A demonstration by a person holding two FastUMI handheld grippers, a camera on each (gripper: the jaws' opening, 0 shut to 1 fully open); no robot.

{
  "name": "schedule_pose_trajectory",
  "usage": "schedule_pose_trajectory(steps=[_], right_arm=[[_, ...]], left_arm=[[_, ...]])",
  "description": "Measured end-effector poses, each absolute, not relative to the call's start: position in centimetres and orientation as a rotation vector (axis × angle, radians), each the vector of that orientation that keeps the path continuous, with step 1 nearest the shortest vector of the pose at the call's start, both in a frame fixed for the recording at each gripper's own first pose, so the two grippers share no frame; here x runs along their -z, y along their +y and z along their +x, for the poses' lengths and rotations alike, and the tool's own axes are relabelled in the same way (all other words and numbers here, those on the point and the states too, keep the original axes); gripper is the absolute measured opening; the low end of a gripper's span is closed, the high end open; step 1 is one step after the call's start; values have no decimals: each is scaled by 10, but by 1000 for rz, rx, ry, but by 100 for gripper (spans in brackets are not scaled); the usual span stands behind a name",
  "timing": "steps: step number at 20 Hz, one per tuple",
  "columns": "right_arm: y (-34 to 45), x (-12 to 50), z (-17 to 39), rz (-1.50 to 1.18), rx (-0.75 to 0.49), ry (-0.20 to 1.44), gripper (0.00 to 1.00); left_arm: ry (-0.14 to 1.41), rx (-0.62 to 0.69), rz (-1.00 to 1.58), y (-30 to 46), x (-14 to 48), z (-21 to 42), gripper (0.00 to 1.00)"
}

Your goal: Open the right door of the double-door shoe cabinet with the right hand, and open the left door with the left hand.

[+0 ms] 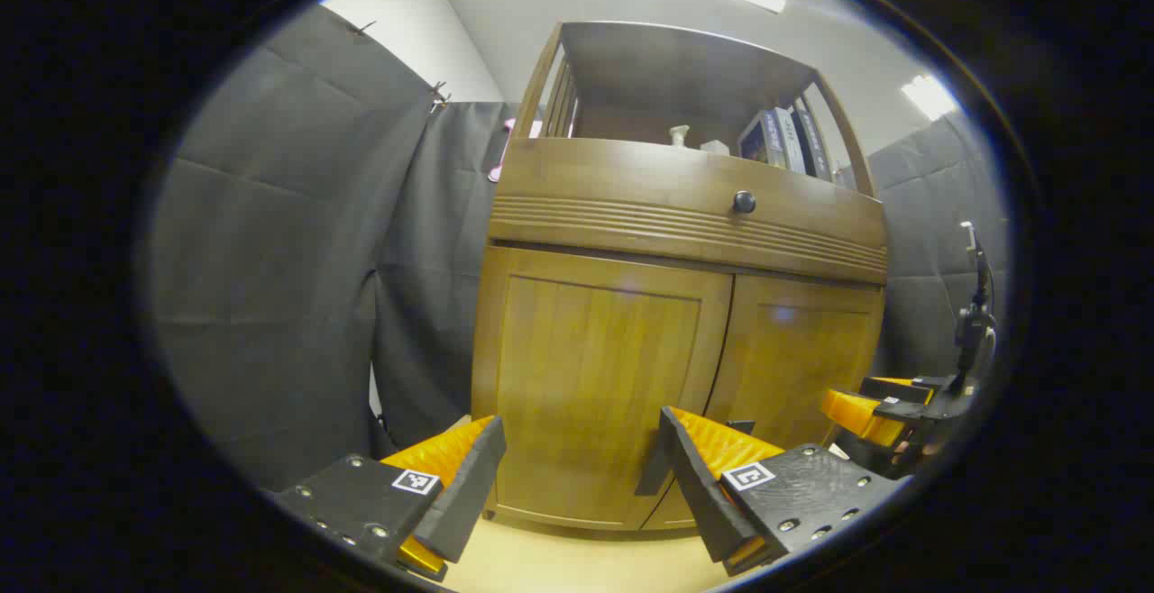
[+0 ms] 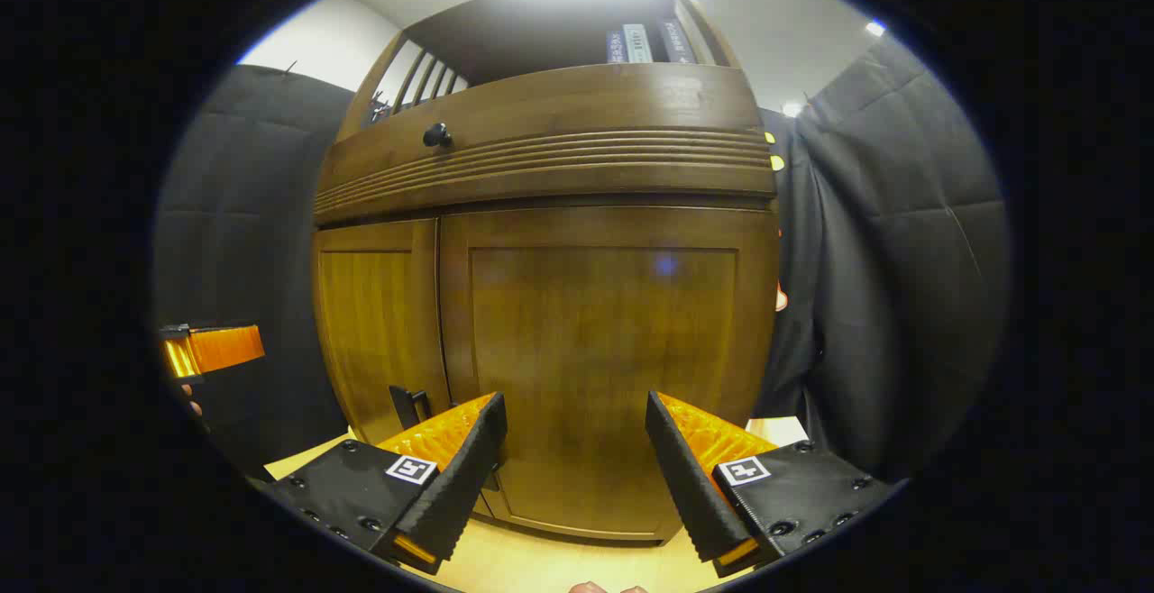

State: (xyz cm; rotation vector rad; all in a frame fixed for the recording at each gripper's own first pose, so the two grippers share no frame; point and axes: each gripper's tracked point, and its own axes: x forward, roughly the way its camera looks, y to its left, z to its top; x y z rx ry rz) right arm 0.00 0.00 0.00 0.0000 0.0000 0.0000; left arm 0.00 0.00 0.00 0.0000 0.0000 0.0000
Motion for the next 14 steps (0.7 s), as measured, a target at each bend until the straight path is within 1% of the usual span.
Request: schedule_pose_trajectory(steps=[4,8,10,12,14], right_arm=[[0,5,-20,-43,60,13,98],[16,5,-32,1,110,15,97],[32,22,-38,17,109,38,97],[31,44,-42,13,153,101,97],[32,48,-52,15,170,101,97]], left_arm=[[25,48,31,7,7,-5,100],[34,87,66,26,22,-27,100],[55,130,72,34,45,-41,100],[103,128,54,49,83,-54,100],[133,157,1,50,98,-63,100]])
